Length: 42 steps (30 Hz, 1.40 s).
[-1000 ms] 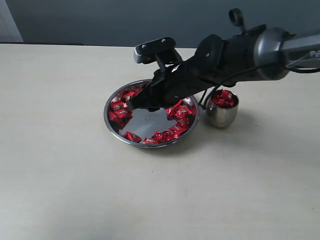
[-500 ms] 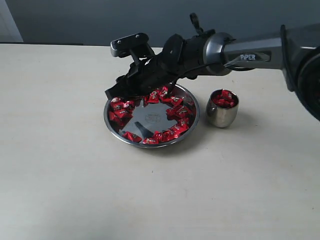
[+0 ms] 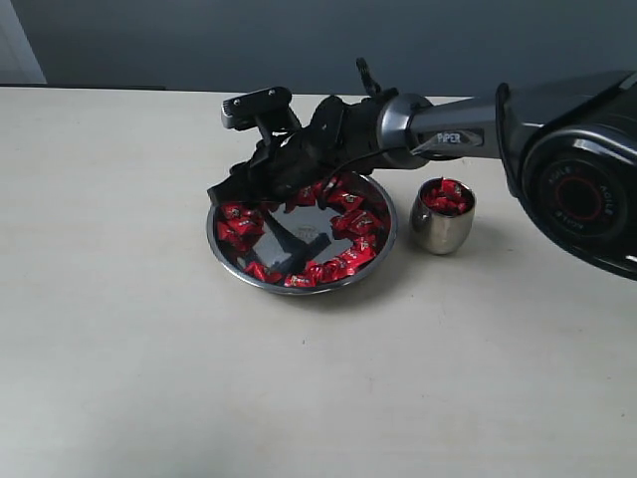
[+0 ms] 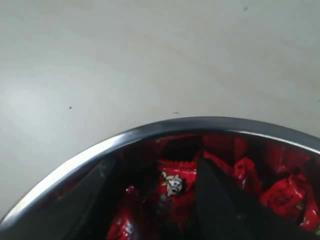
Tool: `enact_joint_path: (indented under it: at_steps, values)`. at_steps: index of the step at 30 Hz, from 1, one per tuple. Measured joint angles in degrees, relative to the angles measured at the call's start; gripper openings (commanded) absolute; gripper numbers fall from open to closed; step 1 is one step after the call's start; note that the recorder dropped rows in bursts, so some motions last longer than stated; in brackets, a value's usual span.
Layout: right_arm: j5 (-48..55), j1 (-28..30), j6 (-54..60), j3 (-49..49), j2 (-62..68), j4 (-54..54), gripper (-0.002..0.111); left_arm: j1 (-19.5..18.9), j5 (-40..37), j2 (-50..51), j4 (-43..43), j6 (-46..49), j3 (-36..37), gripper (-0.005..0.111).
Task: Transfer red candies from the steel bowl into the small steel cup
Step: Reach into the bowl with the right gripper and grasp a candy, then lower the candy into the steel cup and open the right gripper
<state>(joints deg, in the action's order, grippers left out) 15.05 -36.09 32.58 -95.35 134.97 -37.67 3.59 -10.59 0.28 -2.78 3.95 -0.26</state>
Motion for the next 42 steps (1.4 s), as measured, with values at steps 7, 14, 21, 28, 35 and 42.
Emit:
enact_joint_path:
  at_steps: [7,14,21,28,35,42]
  values:
    - [-0.44,0.76,-0.10,-0.10,0.70,0.00,0.040,0.00,0.00,0.00,0.00,0.00,0.00,0.002]
    - [0.62,1.13,-0.21,-0.10,0.90,0.00,0.011,0.00,0.00,0.00,0.00,0.00,0.00,0.002]
    - [1.03,1.13,-0.21,-0.10,0.90,0.00,0.004,0.00,0.00,0.00,0.00,0.00,0.00,0.002]
    - [4.77,1.13,-0.32,-0.10,-1.04,-0.23,0.004,0.00,0.00,0.00,0.00,0.00,0.00,0.002]
    - [8.17,1.13,-0.44,1.96,-10.51,0.65,0.004,0.00,0.00,0.00,0.00,0.00,0.00,0.002]
    - [7.05,2.09,-0.54,16.76,-25.77,7.62,0.004,0.00,0.00,0.00,0.00,0.00,0.00,0.002]
